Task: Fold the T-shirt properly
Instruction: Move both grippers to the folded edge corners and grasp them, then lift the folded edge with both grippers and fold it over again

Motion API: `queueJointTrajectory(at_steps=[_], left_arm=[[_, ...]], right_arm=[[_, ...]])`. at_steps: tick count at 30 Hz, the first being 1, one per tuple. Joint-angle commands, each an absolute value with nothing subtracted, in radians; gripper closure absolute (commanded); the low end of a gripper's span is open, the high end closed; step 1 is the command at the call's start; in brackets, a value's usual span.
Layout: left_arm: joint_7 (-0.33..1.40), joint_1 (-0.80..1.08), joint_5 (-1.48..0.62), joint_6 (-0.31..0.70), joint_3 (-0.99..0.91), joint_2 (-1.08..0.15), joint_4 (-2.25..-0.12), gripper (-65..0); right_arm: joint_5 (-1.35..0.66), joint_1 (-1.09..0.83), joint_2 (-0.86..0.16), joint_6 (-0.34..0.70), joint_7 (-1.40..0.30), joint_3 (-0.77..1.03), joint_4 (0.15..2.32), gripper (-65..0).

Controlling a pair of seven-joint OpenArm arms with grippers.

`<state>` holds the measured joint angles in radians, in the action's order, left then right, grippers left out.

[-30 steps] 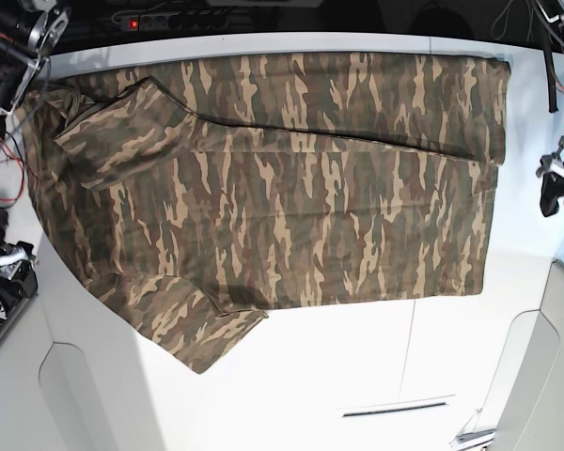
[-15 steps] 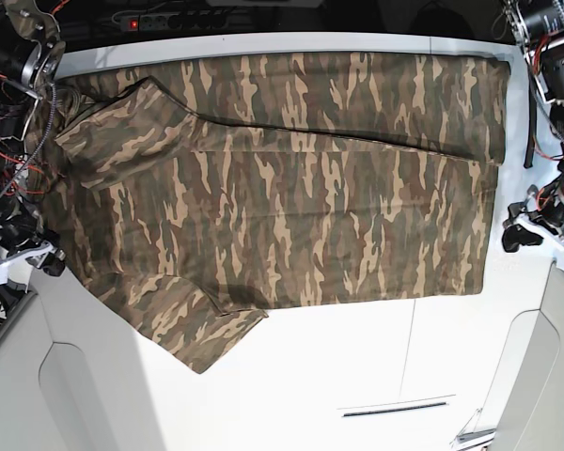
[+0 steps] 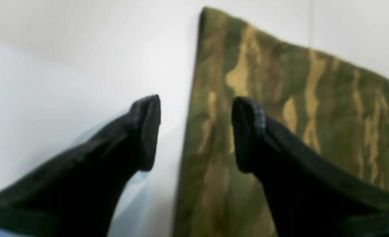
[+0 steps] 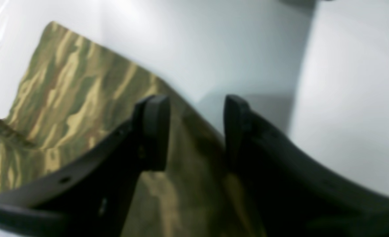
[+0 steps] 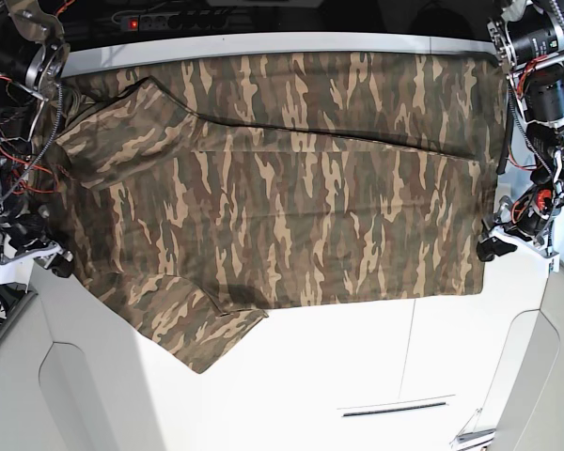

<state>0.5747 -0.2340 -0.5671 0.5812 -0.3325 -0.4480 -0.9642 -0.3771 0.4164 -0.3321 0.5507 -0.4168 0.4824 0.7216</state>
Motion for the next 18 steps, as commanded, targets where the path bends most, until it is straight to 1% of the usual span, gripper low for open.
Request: queueJointTrajectory(at_steps=[1,9,10,11,12,14,16,17,18], left_arm=[[0.587,-0.25,-0.563,0.584,-0.332,-0.452,-0.971,-37.2],[0.575,-0.252,-0.563,0.589,-0.332,-0.411,-0.971,-36.6],[0.575,-0.253,-0.563,0.589,-0.332,-0.41,-0.971,-33.8],[0.575,-0.252,-0.563,0.588,-0.332,-0.41,-0.971,-29.0],[0.575,-0.252,-0.563,0.588,-0.332,-0.41,-0.971,-22.9],[0.575,-0.252,-0.563,0.588,-0.332,-0.41,-0.971,-10.8],[0.575,-0.253,-0.564,0.588,-0.332,-0.41,-0.971,-0.8],[0.575,-0.253,-0.564,0.588,-0.332,-0.41,-0.971,0.0],[0.576,-0.253,-0.564,0.588,-0.332,-0.41,-0.971,0.0]], right_arm=[[-0.385,0.44,-0.334,0.557,-0.419,0.475,0.732,-26.6],[-0.385,0.44,-0.296,0.573,-0.419,0.37,0.732,-26.5],[-0.385,0.44,-0.296,0.573,-0.419,0.352,0.732,-26.4],[-0.385,0.44,-0.296,0.573,-0.419,0.336,0.732,-25.6],[-0.385,0.44,-0.296,0.573,-0.419,0.322,0.732,-22.8],[-0.385,0.44,-0.296,0.573,-0.419,0.3,0.732,-14.3],[-0.385,0.44,-0.296,0.574,-0.419,0.287,0.732,-4.5],[-0.385,0.44,-0.296,0.575,-0.419,0.286,0.732,0.0],[-0.385,0.44,-0.297,0.58,-0.419,0.287,0.732,0.0]])
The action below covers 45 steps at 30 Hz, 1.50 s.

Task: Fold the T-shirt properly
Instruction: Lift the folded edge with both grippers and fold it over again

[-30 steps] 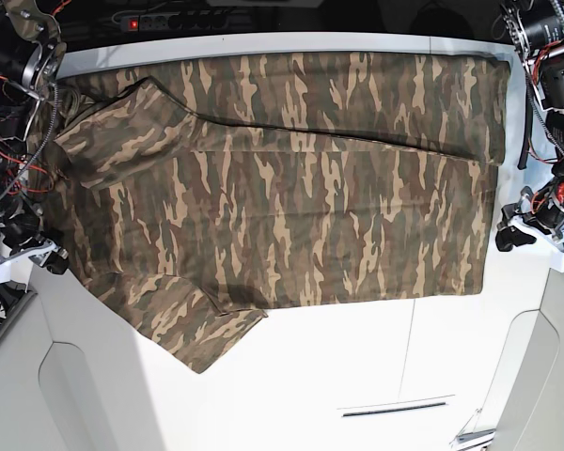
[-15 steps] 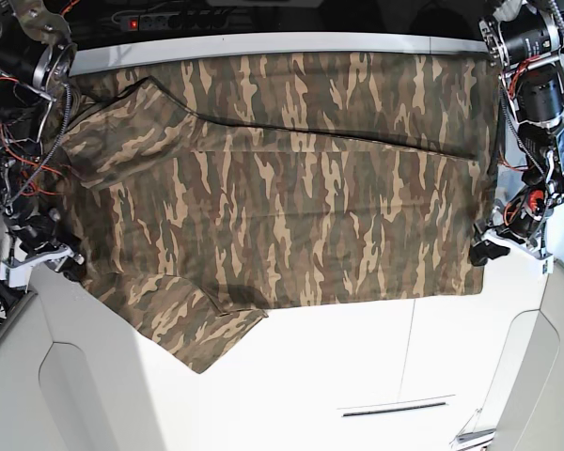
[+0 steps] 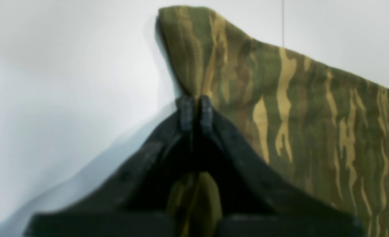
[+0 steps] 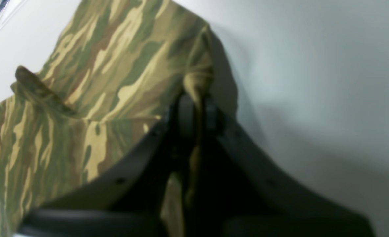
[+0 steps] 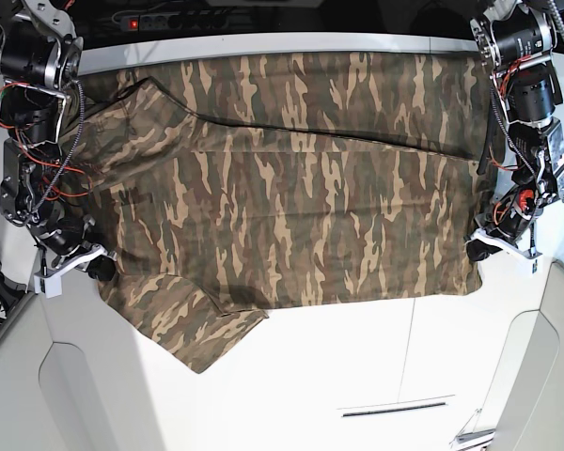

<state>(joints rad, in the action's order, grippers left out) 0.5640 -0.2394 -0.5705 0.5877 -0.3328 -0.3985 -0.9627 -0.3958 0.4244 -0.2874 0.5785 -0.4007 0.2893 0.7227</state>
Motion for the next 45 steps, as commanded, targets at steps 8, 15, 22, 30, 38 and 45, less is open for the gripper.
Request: queueJointTrajectory(at_steps=[8,15,22,30,38,45], left_arm=[[0.683,-0.286,-0.656,0.669,-0.333,-0.426,-1.008,0.0],[0.8,-0.27,-0.73,0.698,-0.333,-0.45,-1.172,0.0],[0.868,-0.166,-0.782,0.698,-0.336,-0.476,-1.361,0.0],[0.865,-0.031,-0.79,0.698,-0.377,-0.494,-1.494,0.0],[0.867,0.14,-0.788,0.698,-0.383,-0.513,-1.682,0.0],[0.859,0.27,-0.789,0.698,-0.394,-0.51,-1.779,0.0]], right_arm=[[-0.386,0.44,-0.297,0.584,-0.518,0.287,0.815,0.0],[-0.533,0.439,-0.328,0.583,-0.771,0.288,1.024,0.0],[-0.665,0.413,-0.376,0.583,-0.97,0.289,1.19,0.0],[-0.751,0.239,-0.445,0.584,-0.981,0.318,1.337,0.0],[-0.831,0.05,-0.448,0.584,-0.981,0.471,1.468,0.0],[-0.883,-0.067,-0.445,0.584,-0.984,0.54,1.481,0.0]])
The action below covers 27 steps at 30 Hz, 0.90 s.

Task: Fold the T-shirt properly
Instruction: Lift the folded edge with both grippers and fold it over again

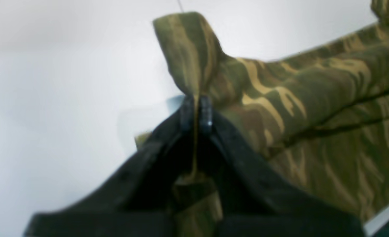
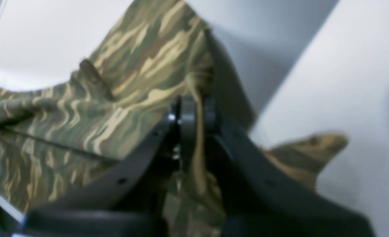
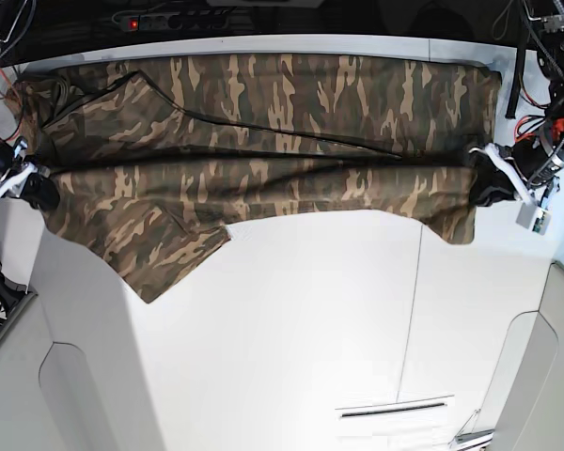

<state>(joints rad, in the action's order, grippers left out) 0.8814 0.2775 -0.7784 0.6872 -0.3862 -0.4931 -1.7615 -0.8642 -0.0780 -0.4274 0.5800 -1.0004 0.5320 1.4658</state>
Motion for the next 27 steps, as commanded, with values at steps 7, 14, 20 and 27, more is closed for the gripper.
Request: queueJointTrajectory(at_steps=[7,14,20,27], left_arm=[[0.846,0.286,-0.781,0.698,-0.394,-0.471,-1.779,0.0],[0.842,0.286,-0.727,0.698,-0.394,-0.457,-1.779,0.0],[0.835,0.286,-0.714,0.698,-0.394,-0.457,-1.779,0.0],[0.823,0.285,-0.715,0.698,-0.394,-0.457,-1.779,0.0]], right_arm=[[-0.787,-0.081,-0.394,0.582,-0.945,0.54,1.477,-24.9],[-0.726,-0.017,-0.38,0.579,-0.788,0.542,1.477,-37.5],[-0.56,0.095,-0.315,0.546,-0.686,0.539,1.467,-37.5],[-0.453,0.222,-0.302,0.546,-0.595,0.437,1.256,-37.5]])
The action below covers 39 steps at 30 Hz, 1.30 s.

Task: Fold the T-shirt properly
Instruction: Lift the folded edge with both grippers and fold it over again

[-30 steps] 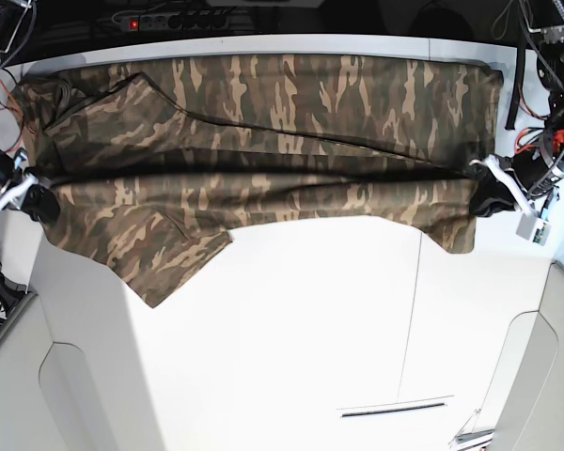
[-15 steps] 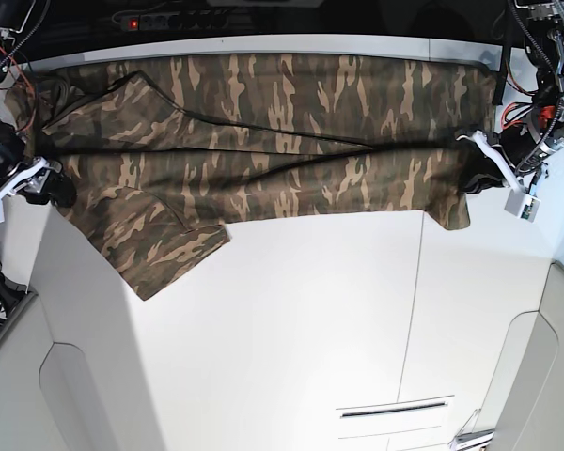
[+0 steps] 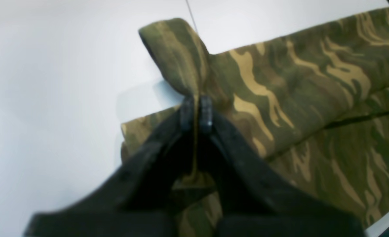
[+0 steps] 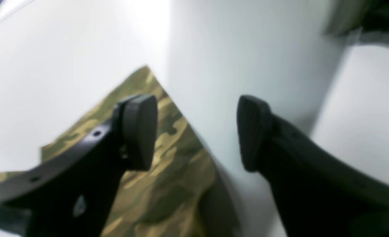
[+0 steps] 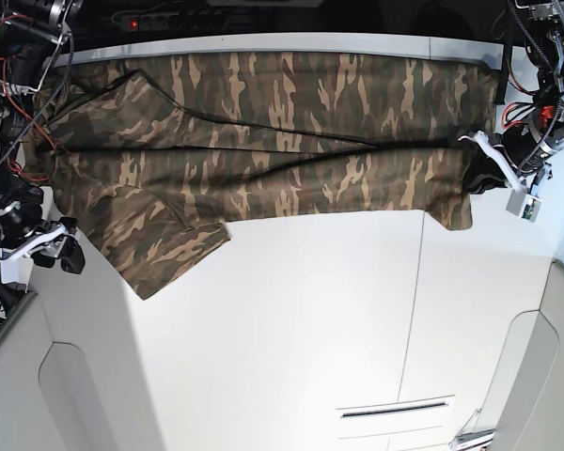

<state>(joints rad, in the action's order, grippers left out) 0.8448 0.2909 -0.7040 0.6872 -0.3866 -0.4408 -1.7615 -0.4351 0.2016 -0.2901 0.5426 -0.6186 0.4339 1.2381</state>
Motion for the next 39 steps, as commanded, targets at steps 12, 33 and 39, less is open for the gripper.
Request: queueJointTrajectory(at_steps=[12,33,39], left_arm=[[0.823,0.286,-0.721,0.698,-0.394,-0.455,-1.779,0.0],[0.812,0.315,-0.723,0.698,-0.399,-0.43,-1.837,0.0],[0.821,0.353,-0.721,0.698,-0.402,-0.43,-1.934,0.0]], right_arm=[[-0.396,0.285,-0.278,0.551,-0.498,0.196,1.008,-37.3],[-0.695,0.149,-0.255,0.577,-1.046,0.419,1.573,0.0],[-0.862,-0.044,-0.254,0.586,-1.101,0.579,1.794,0.0]])
